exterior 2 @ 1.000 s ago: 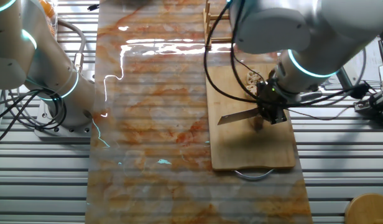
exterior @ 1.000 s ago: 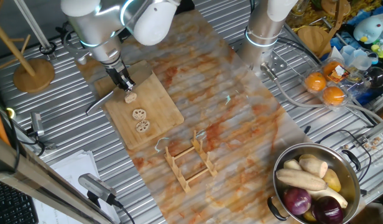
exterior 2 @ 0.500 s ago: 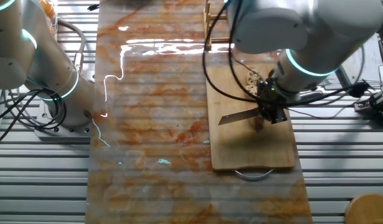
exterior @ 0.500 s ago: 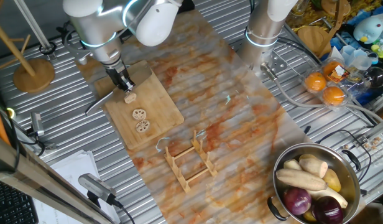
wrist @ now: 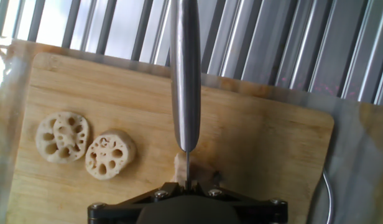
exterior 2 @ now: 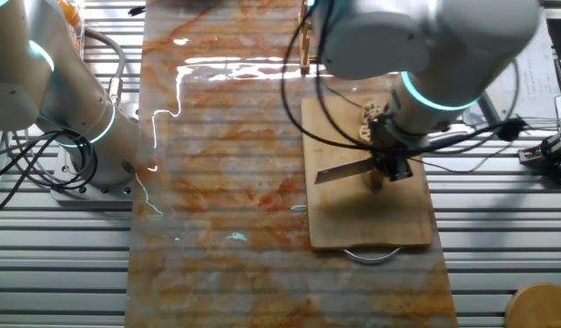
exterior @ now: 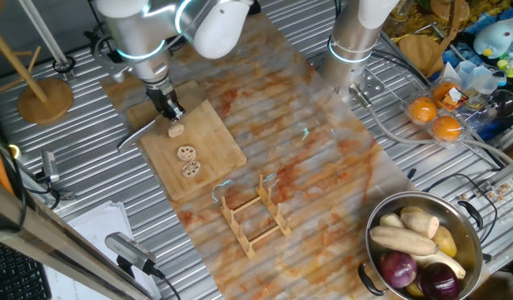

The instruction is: Slice the lotus root

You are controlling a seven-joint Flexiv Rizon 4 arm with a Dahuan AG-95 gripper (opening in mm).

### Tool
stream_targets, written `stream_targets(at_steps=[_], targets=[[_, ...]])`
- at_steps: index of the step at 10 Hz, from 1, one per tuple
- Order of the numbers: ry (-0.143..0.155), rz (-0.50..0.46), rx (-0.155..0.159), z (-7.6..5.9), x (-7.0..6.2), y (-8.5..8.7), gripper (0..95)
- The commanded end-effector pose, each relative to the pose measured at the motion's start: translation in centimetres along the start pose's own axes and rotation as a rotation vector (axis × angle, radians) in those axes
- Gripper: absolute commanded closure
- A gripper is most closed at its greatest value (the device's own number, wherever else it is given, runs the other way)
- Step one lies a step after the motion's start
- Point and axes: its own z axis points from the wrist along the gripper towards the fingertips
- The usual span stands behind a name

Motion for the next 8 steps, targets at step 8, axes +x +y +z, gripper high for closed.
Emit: stream_targets(at_steps=[8], targets=[[0.016,0.018,-0.003,7.9,-3.2,0.2,95.0]])
